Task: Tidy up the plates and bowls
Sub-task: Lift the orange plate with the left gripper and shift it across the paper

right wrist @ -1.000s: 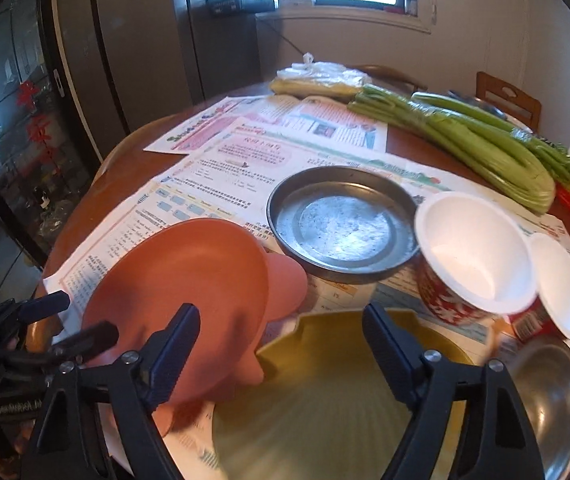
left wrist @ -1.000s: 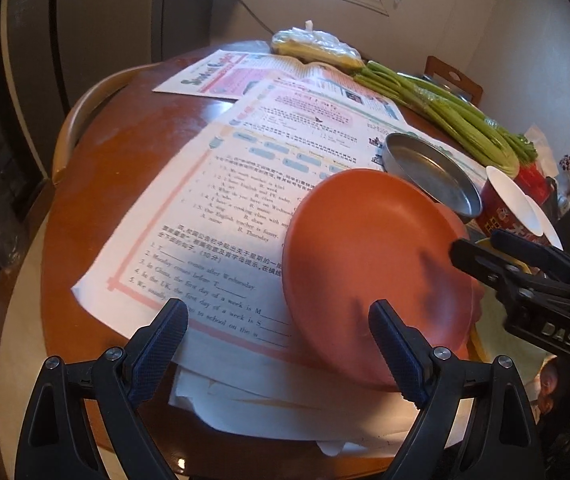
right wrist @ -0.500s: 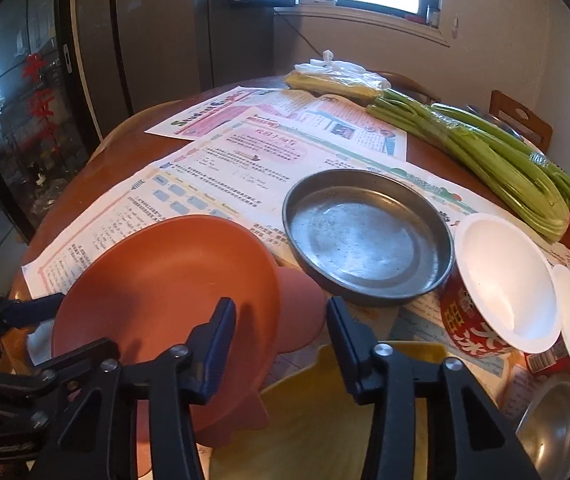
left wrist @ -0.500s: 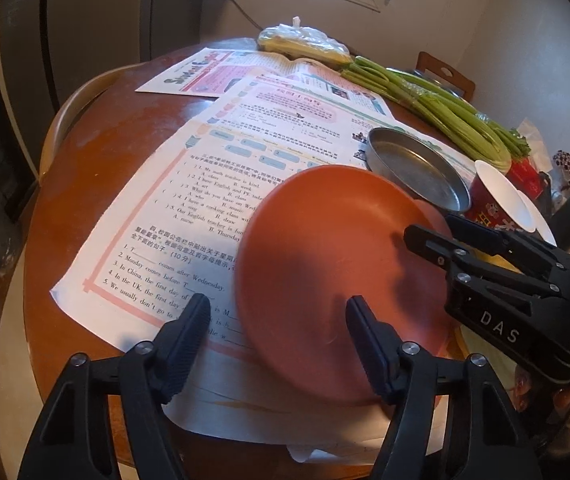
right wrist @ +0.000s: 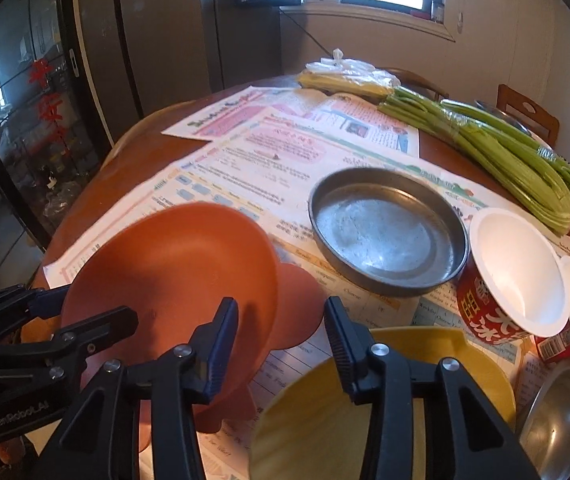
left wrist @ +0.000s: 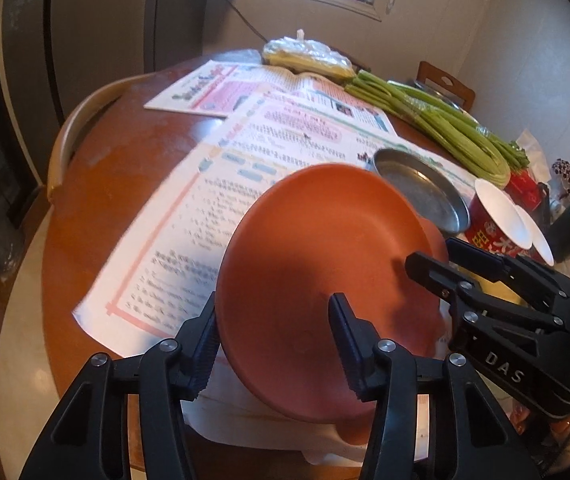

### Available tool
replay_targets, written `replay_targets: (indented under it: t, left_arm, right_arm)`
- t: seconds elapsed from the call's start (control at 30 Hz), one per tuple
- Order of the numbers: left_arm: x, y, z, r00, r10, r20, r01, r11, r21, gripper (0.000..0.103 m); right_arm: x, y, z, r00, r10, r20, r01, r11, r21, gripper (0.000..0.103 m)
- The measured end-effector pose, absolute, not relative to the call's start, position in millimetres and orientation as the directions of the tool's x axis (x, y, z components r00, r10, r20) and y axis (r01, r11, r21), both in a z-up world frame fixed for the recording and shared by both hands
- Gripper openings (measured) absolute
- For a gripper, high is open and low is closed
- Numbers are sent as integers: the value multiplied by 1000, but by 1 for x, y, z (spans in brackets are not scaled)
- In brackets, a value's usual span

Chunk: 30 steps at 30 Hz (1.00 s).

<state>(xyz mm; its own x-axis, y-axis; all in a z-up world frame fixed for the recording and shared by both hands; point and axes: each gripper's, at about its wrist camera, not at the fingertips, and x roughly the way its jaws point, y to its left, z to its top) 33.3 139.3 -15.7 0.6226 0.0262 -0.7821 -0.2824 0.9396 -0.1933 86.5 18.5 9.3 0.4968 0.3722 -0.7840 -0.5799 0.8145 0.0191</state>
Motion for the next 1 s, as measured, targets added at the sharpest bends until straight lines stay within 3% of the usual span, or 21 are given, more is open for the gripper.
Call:
replay_targets:
  t: [0.37, 1.0]
  left_arm:
    - [52, 169, 7, 655, 81, -751, -313, 934, -172, 54]
    - [90, 189, -21, 604, 106, -790, -344, 929, -139, 54]
  right_arm:
    - [98, 38, 28, 489, 417, -766, -579, 812, 72, 45]
    - [118, 46, 7, 429, 433, -793, -565, 814, 139, 45]
